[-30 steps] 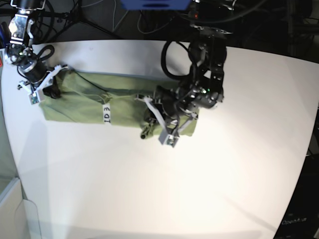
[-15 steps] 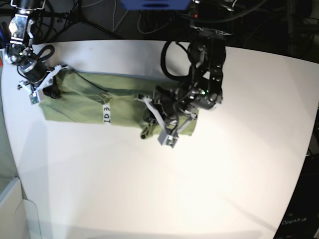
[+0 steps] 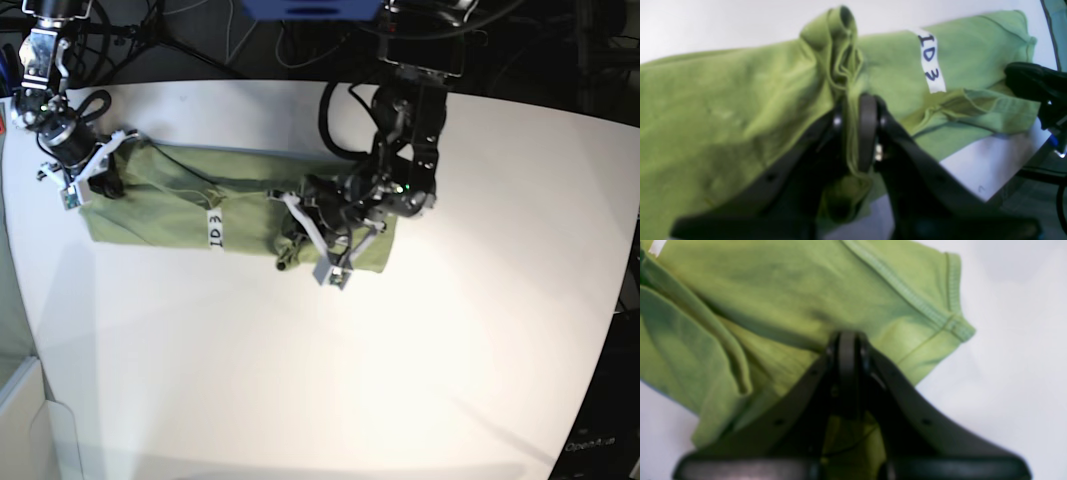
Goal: Fold the T-shirt properly
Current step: 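Lower the held end onto the middle of the strip with the left gripper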
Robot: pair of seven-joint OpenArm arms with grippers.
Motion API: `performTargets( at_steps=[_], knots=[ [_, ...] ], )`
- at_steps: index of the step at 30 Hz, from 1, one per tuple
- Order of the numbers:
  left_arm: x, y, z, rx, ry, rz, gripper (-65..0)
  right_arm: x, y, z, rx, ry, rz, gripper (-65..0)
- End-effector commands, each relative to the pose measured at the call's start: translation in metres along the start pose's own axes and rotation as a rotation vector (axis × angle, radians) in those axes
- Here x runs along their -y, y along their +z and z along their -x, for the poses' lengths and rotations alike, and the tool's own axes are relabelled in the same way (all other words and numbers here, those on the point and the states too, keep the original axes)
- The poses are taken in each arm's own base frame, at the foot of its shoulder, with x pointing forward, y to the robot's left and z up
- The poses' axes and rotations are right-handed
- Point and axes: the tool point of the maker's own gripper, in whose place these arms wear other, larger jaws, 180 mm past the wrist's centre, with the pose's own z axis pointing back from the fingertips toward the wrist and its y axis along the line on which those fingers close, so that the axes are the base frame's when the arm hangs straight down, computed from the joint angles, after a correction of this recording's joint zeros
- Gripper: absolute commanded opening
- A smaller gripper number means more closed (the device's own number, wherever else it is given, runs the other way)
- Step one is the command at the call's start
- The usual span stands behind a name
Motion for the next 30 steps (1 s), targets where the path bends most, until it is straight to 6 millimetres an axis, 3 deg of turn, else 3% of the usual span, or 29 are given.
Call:
performTargets(
  at_steps=[1,7,9,14,17,20,23,26,30],
  knots=[
    [0.009,0.001,-0.016,0.049,-0.007,0.027,-62.1,0.006,0.003,-0.009,0.020,0.014,0.005,-64.3],
    [0.010,0.002,-0.018,0.048,-0.011,0.028,-61.7,0.006,0.003,-0.009,0.020,0.014,0.005,-64.3],
    [0.012,0.003,-0.019,0.051,-0.018,0.034,-58.2,0.006,0.003,-0.009,0.020,0.014,0.005,-64.3],
    [0.040,0.011,-0.023,0.089,-0.081,0.080,-32.4,0.006,0.003,-0.007,0.018,0.013,0.004,-64.3],
    [0.054,0.024,-0.038,0.146,-0.118,0.098,-22.5,0.006,0.003,-0.007,0.017,0.012,0.004,-64.3],
    [0.068,0.037,-0.054,0.206,-0.111,0.145,-20.6,0.006,0.003,-0.007,0.017,0.012,0.004,-64.3],
    [0.069,0.041,-0.059,0.227,-0.092,0.163,-20.9,0.006,0.003,-0.008,0.019,0.013,0.004,-64.3],
    [0.058,0.036,-0.046,0.186,-0.090,0.148,-20.9,0.006,0.003,-0.009,0.021,0.016,0.005,-64.3],
    [0.025,0.029,-0.028,0.147,-0.033,0.092,-23.5,0.007,0.003,-0.012,0.027,0.022,0.007,-64.3]
  ],
)
